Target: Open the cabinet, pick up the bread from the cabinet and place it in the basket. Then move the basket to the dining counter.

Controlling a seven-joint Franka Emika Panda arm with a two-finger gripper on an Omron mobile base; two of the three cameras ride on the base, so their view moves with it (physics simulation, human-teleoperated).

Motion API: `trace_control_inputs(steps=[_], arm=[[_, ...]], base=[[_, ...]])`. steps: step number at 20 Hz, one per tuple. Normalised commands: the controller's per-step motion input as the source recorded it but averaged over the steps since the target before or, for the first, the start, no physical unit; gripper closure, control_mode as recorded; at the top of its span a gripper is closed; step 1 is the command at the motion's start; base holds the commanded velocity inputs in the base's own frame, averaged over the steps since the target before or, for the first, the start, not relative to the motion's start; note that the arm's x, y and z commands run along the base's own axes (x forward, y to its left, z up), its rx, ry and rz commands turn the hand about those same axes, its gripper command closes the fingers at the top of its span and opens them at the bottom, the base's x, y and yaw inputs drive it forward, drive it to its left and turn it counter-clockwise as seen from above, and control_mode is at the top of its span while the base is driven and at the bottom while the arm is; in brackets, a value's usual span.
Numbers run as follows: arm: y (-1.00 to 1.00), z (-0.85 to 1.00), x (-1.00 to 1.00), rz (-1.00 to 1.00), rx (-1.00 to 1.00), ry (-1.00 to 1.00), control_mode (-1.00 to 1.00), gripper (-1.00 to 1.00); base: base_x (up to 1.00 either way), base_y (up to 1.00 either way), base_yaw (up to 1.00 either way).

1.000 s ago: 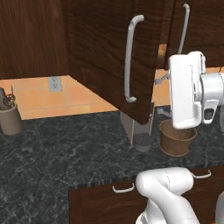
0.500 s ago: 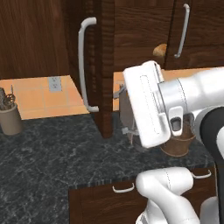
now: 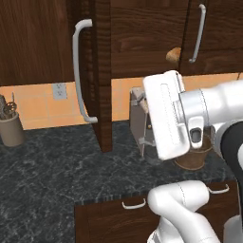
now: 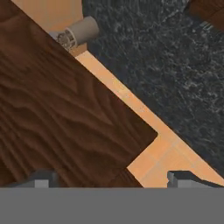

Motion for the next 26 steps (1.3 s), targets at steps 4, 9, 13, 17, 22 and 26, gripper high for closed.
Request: trace_control_inputs(steps=[4, 9, 13, 17, 22, 26], arm=[[-1.00, -0.44, 1.00, 0.00, 0.18, 0.01, -1.00, -1.00], [-0.93, -0.87, 0.84, 0.02, 0.00, -0.07, -1.00, -1.00], [-0.48, -0.70, 0.16, 0.08, -0.36, -0.41, -1.00, -1.00], [-0.32, -0.26, 0.03, 0.10, -0.69, -0.70, -1.00, -1.00], [-0.39, -0.11, 0.35, 0.12, -0.75, -0.63, -1.00, -1.00], [-0.31, 0.06, 0.67, 0.05, -0.90, -0.33, -1.00, -1.00]], base=[[0.00, 0.00, 0.00], [0.00, 0.00, 0.00], [0.00, 0.00, 0.00], [0.00, 0.00, 0.00], [0.00, 0.00, 0.00], [0.00, 0.00, 0.00]])
